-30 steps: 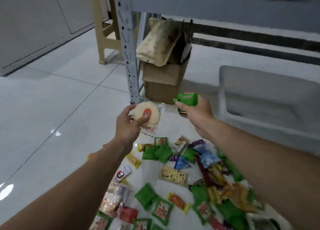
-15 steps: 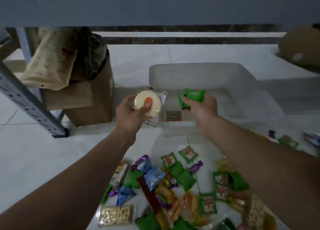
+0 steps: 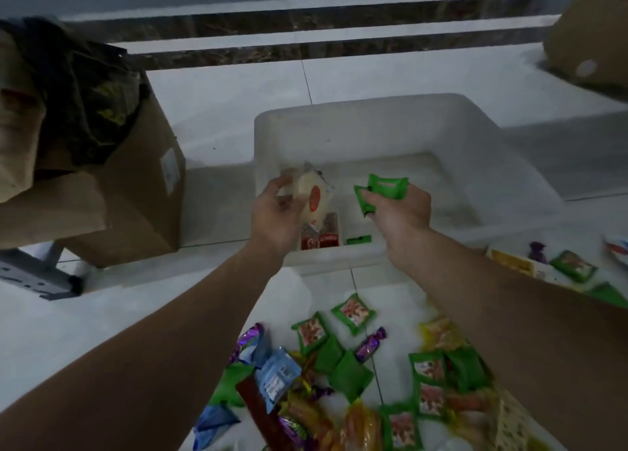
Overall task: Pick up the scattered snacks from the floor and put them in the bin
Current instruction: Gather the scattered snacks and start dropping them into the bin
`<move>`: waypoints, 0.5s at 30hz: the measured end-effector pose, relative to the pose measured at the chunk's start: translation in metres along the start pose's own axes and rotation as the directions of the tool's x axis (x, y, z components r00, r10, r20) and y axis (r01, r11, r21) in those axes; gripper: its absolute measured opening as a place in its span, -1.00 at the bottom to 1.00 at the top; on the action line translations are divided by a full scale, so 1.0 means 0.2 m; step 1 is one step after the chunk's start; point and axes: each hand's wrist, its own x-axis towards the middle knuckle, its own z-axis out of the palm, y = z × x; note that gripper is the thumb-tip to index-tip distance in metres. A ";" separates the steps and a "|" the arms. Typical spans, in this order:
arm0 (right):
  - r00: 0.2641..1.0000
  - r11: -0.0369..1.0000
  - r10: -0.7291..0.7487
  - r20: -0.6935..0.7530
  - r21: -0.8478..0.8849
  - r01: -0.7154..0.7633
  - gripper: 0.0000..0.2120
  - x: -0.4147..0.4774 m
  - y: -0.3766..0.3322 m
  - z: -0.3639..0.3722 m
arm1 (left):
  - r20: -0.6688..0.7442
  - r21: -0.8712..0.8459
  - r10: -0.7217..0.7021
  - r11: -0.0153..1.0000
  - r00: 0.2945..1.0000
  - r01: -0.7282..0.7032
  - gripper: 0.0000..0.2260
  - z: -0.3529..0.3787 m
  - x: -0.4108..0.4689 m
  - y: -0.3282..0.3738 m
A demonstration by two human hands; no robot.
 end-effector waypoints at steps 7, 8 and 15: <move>1.000 0.988 -0.023 -0.017 -0.155 0.020 -0.73 -0.02 0.00 0.03 | 0.030 0.127 0.090 0.988 0.995 -0.093 -0.59 -0.14 -0.05 0.04; 1.000 0.986 -0.020 -0.011 -0.166 0.018 -0.66 -0.03 0.00 0.03 | 0.027 0.138 0.103 0.985 0.994 -0.106 -0.58 -0.17 -0.06 0.04; 0.967 0.921 -0.232 0.103 -0.296 0.253 -0.73 -0.28 -0.05 0.09 | -0.029 0.189 0.160 0.970 0.987 -0.152 -0.61 -0.38 -0.23 0.10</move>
